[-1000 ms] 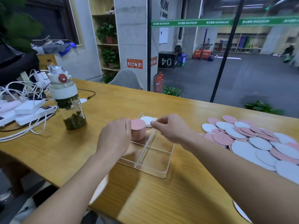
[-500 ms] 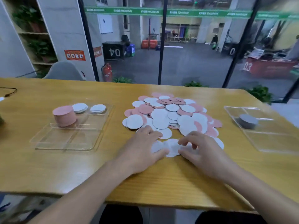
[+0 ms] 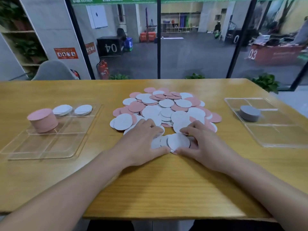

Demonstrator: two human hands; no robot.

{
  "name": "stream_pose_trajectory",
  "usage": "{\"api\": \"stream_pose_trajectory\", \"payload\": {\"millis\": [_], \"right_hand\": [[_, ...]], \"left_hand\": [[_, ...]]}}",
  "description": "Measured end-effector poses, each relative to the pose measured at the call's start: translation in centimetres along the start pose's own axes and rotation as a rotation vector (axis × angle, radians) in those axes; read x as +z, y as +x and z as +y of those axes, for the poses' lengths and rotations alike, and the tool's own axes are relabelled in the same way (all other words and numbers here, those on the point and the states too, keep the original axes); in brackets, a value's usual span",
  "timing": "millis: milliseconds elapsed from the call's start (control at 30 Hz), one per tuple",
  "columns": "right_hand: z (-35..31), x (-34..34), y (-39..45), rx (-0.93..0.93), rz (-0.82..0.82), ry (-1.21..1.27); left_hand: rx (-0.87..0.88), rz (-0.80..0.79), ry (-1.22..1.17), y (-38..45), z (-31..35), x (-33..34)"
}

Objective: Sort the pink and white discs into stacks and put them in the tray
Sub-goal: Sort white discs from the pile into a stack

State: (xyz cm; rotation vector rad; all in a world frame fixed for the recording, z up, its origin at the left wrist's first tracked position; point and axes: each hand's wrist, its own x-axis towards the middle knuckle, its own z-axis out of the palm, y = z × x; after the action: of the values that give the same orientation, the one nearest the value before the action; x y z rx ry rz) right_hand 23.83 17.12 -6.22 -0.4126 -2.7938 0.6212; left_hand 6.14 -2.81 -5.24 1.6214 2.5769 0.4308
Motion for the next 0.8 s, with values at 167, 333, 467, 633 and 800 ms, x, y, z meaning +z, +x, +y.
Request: {"api": "stream_pose_trajectory", "payload": {"millis": [167, 333, 467, 633, 800], "right_hand": [[-0.5, -1.3, 2.5, 0.056, -0.07, -0.024], [0.2, -2.5, 5.6, 0.066, -0.119, 0.236], [1.6, -1.6, 5.8, 0.029, -0.023, 0.406], [3.2, -2.4, 5.4, 0.037, 0.114, 0.529], [2.6, -2.6, 4.8, 0.04, 0.026, 0.6]], "left_hand": [[0.01, -0.161, -0.077, 3.0, 0.4, -1.4], [0.015, -0.188, -0.237, 4.4, -0.6, -1.1], [-0.072, -0.022, -0.428, 4.4, -1.1, 0.0], [-0.039, 0.197, -0.574, 4.5, -2.3, -0.8], [-0.067, 0.187, -0.701, 3.8, -3.5, -2.1]]}}
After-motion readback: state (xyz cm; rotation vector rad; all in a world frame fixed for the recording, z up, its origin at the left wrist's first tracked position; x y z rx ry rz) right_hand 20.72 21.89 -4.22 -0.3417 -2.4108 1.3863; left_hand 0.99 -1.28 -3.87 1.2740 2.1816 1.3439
